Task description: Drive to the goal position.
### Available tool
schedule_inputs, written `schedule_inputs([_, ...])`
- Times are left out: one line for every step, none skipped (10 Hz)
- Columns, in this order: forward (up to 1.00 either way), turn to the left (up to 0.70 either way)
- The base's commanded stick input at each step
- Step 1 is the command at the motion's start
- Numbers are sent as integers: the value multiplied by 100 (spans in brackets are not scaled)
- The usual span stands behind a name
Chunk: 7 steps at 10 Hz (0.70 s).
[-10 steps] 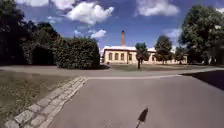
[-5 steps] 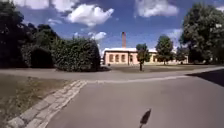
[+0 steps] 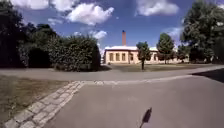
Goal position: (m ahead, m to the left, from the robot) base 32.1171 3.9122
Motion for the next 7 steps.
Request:
schedule_inputs([85,0])
schedule_inputs([85,0])
schedule_inputs([85,0])
schedule_inputs([85,0])
schedule_inputs([85,0])
schedule_inputs([85,0])
schedule_inputs([85,0])
